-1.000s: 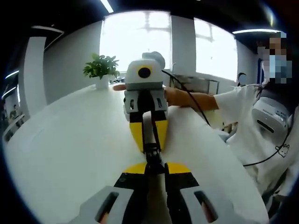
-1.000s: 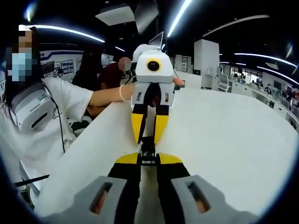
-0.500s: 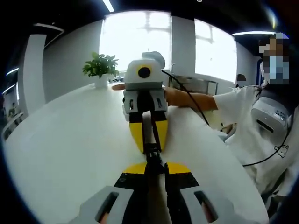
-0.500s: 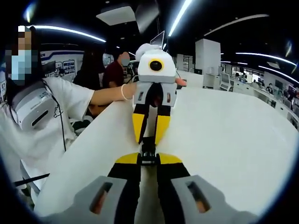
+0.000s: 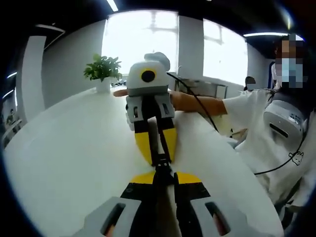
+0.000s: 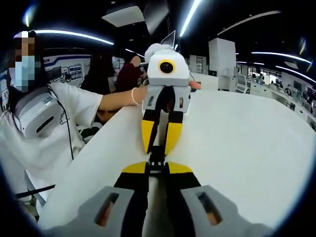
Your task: Snap the two parts of the plastic buckle together until the buckle closes and remains connected.
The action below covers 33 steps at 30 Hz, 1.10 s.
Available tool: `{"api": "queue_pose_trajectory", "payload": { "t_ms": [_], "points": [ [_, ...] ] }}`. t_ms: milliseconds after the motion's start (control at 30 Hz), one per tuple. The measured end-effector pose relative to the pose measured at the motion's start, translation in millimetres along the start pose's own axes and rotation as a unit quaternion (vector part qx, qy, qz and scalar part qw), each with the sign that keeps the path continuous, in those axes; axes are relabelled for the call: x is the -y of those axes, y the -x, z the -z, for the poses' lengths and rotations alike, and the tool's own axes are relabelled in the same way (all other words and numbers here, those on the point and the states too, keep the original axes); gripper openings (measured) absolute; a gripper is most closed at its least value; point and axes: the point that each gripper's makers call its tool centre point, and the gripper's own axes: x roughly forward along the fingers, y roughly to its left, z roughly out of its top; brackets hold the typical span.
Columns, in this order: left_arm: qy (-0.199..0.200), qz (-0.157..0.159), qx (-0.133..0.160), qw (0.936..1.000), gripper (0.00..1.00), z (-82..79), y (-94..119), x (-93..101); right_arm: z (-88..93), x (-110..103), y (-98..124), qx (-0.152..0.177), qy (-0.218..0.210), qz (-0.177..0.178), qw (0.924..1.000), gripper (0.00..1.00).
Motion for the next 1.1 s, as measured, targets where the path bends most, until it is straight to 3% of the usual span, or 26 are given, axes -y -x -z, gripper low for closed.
{"api": "queue_pose_trajectory", "payload": {
  "t_ms": [633,1100],
  "points": [
    [0.0,-0.015,0.005,0.9999,0.12,1.5,-0.8,3.2,-0.2,-8.0,-3.3,-0.013,0.015,0.013,0.9997,0.12],
    [0.015,-0.035,0.011,0.9992,0.11,1.1,-2.5,-0.2,0.3,-7.1,-4.3,-0.016,0.003,0.026,0.9995,0.11]
  ]
}}
